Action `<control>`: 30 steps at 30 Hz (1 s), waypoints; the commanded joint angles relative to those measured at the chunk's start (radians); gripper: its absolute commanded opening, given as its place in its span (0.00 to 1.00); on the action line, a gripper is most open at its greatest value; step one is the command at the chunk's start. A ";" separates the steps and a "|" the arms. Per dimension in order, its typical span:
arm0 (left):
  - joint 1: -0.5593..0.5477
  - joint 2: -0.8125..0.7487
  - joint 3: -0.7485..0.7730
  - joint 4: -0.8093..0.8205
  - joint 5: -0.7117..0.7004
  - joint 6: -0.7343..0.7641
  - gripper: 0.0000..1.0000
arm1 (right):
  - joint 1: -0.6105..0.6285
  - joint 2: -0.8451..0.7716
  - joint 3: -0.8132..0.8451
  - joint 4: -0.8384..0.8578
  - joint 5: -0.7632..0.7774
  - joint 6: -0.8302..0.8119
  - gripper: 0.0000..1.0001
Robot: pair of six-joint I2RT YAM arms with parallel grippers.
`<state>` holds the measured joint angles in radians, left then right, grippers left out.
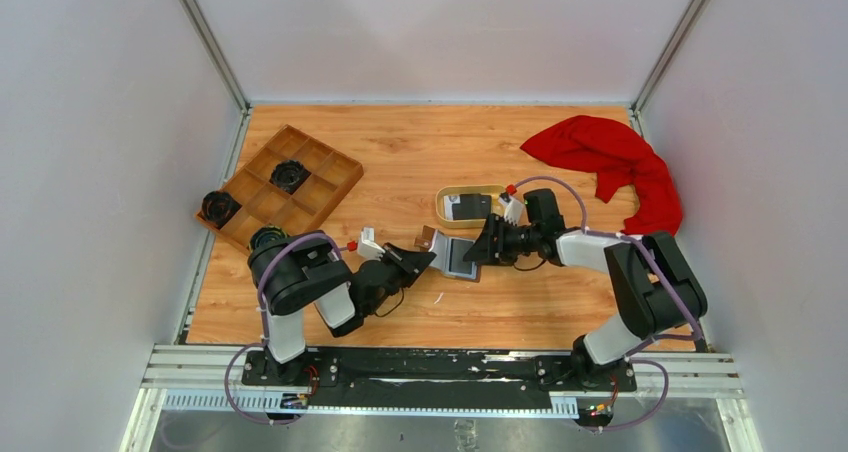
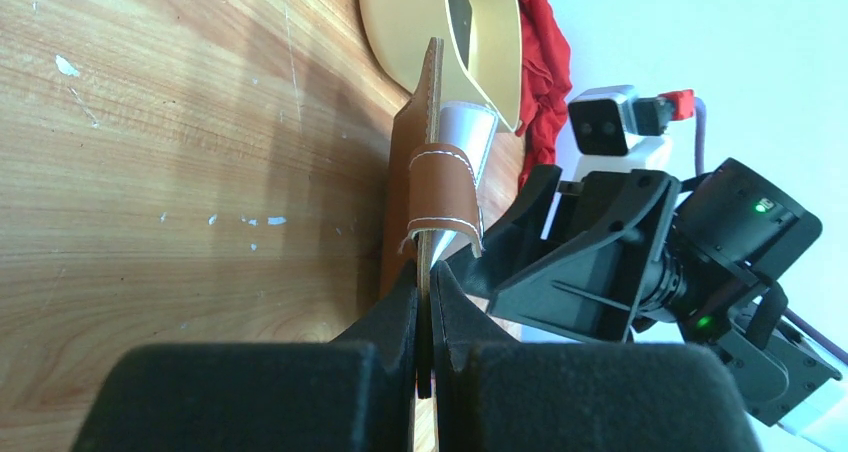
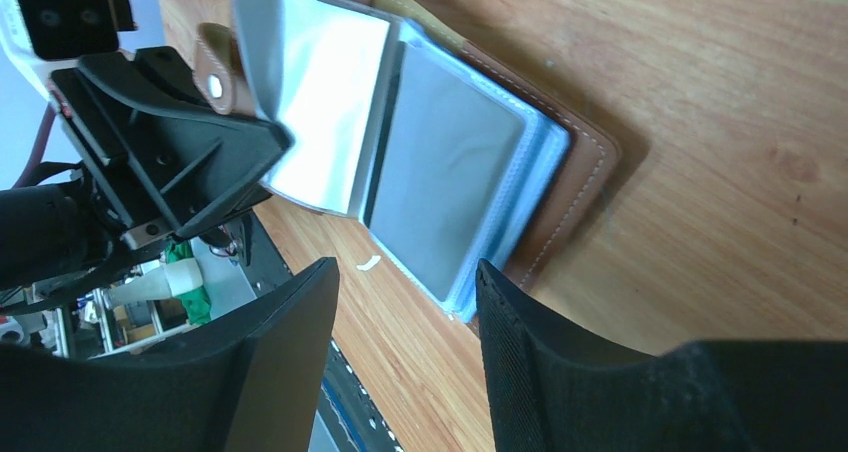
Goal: Put the credit cards into the card holder
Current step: Turn over the card holder at the center of the board.
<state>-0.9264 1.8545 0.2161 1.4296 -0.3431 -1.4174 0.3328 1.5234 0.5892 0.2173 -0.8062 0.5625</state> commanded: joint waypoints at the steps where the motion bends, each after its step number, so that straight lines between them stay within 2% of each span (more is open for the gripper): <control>1: -0.009 0.008 0.002 0.017 -0.036 0.020 0.00 | -0.014 0.040 -0.005 0.002 -0.020 0.024 0.56; 15: -0.018 0.053 0.011 0.054 -0.022 0.011 0.00 | -0.014 0.066 -0.006 0.042 -0.053 0.053 0.52; 23: -0.023 0.056 0.012 0.061 -0.019 0.012 0.00 | -0.014 0.082 -0.001 0.031 -0.034 0.054 0.54; 30: -0.029 0.071 0.015 0.064 -0.018 0.011 0.00 | -0.014 0.039 -0.018 0.132 -0.105 0.116 0.47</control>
<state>-0.9421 1.8996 0.2184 1.4502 -0.3428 -1.4181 0.3325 1.5917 0.5892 0.2768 -0.8562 0.6327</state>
